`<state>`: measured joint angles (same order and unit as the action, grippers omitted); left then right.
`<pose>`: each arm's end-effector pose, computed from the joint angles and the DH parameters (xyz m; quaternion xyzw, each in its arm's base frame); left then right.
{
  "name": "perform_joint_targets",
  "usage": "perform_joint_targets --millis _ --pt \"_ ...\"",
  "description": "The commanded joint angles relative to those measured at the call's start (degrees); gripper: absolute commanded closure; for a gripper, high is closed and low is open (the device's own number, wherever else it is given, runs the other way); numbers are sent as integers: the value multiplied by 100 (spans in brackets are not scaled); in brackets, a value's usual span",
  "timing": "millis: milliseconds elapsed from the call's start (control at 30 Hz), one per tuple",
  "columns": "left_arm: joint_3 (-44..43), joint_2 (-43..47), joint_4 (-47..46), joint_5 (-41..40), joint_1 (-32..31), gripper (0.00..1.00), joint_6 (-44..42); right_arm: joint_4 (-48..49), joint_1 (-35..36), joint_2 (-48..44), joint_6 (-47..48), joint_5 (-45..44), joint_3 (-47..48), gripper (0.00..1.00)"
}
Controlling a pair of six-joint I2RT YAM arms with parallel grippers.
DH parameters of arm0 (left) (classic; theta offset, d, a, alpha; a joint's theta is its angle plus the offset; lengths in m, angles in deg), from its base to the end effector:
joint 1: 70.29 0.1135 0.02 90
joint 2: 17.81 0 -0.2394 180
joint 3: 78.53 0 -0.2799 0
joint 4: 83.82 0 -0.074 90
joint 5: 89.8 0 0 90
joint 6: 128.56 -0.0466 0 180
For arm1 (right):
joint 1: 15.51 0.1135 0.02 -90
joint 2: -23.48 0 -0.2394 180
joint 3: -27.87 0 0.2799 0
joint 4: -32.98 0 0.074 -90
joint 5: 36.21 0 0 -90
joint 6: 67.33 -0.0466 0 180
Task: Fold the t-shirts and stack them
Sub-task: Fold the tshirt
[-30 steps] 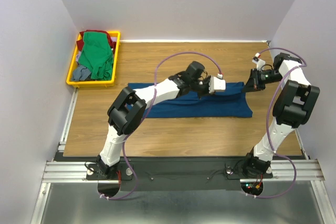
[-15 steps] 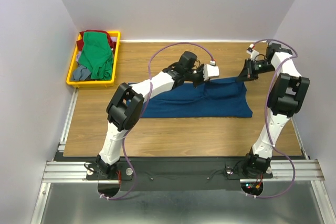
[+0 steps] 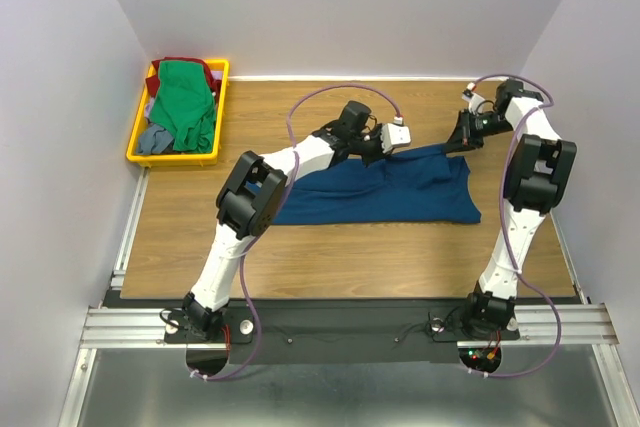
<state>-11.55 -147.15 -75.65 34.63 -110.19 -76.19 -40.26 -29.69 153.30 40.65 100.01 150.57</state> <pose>0.3994 -0.3683 0.1734 0.6278 0.5261 -0.2591 0.5118 0.4628 -0.0822 0.1579 -0.0633 0.9149 0.3544 0.1826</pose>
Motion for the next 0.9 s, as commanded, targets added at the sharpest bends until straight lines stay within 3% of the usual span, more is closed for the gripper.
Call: perform_joint_targets --millis 0,467,867 --pt "-325 93 -98 37 8 100 -61 268 55 96 -66 -245 367 99" --pt "589 629 -230 -183 114 100 18 285 547 210 -251 -859 930 100" --pt "423 401 -46 -183 131 100 63 294 714 369 -233 -1194 763 99"
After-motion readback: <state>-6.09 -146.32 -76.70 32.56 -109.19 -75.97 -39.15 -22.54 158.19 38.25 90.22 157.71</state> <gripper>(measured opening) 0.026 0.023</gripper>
